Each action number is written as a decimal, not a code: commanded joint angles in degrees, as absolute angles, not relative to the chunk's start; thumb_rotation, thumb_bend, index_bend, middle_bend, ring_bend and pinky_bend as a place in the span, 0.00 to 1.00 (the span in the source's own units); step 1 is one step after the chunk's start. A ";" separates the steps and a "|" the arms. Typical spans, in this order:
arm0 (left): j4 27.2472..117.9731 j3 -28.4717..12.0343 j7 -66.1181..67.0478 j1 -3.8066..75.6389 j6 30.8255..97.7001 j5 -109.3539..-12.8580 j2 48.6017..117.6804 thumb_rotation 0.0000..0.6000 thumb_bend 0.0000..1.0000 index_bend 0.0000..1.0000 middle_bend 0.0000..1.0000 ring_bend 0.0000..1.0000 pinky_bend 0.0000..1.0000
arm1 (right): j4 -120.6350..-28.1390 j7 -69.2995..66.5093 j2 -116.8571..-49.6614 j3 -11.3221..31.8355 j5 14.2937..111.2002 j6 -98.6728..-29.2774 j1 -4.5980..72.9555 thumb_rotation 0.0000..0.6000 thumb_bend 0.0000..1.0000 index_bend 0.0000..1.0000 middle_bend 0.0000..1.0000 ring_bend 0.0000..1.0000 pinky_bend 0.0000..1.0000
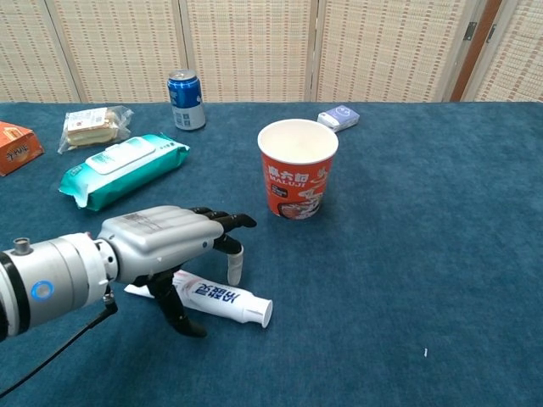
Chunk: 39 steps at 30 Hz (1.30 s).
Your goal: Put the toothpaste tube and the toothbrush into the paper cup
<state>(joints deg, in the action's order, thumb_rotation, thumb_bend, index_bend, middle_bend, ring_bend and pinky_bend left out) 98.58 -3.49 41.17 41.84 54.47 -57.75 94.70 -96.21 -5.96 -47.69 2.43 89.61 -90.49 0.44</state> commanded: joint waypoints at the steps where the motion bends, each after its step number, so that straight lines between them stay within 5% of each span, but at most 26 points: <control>1: 98.14 -3.48 41.25 42.40 54.28 -57.44 95.02 1.00 0.02 0.38 0.00 0.00 0.00 | -96.25 -6.18 -47.43 2.45 89.73 -90.79 0.24 1.00 0.00 0.07 0.00 0.00 0.05; 12: 96.01 -3.46 41.99 44.50 54.72 -56.64 96.82 1.00 0.22 0.39 0.00 0.00 0.00 | -95.56 -7.18 -47.34 2.43 89.31 -90.90 -0.24 1.00 0.00 0.07 0.00 0.00 0.05; 31: 94.20 -2.64 43.72 46.76 55.20 -53.90 97.96 1.00 0.27 0.42 0.00 0.00 0.00 | -94.78 -8.06 -47.37 2.53 89.00 -90.41 -0.33 1.00 0.00 0.07 0.00 0.00 0.05; 39: 93.75 -2.72 42.90 46.79 56.35 -53.77 98.72 1.00 0.30 0.52 0.00 0.00 0.00 | -94.45 -8.35 -47.52 2.53 88.94 -90.15 -0.31 1.00 0.00 0.07 0.00 0.00 0.05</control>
